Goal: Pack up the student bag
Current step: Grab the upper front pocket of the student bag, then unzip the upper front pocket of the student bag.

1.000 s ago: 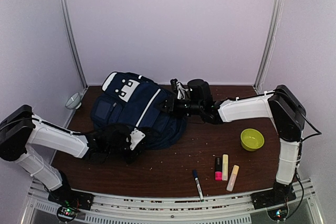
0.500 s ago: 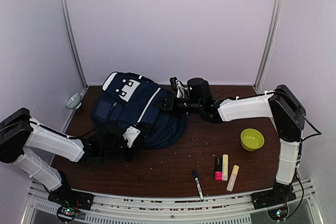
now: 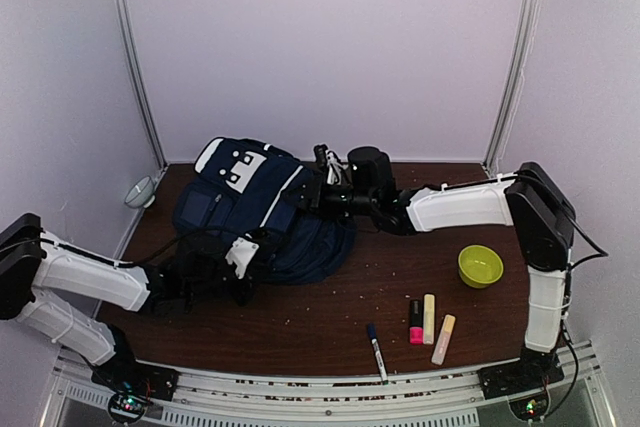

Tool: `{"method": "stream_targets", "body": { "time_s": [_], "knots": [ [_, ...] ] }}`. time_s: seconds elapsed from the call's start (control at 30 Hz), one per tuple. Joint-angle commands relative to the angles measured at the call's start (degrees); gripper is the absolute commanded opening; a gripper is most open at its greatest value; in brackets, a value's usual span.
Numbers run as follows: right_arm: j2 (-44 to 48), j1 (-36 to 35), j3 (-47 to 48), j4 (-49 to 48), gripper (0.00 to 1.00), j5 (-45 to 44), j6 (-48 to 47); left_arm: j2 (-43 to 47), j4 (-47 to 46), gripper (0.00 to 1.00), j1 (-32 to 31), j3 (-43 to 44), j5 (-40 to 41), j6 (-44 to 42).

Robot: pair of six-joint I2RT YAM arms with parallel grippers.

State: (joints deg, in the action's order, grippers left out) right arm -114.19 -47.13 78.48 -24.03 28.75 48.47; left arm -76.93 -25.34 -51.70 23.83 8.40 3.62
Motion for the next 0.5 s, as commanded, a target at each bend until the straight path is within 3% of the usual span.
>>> {"method": "stream_targets", "body": {
  "time_s": [0.0,0.07,0.1,0.47],
  "knots": [
    [-1.66,-1.53,3.14,-2.16,0.25,1.49,0.89,2.38,-1.34,0.0,0.37,-0.44,2.55,2.48],
    [-1.17,-1.21,3.15,-1.81,0.03,0.81,0.96,3.0,-0.32,0.0,0.37,-0.86,4.63,3.79],
    [-0.59,-0.84,2.79,-1.5,0.0,0.26,0.62,3.72,-0.02,0.0,0.37,-1.35,6.5,4.55],
    [8.22,5.71,-0.49,4.97,0.0,0.97,-7.84,10.76,3.18,0.0,5.46,-6.13,14.1,10.1]
  ]
}}
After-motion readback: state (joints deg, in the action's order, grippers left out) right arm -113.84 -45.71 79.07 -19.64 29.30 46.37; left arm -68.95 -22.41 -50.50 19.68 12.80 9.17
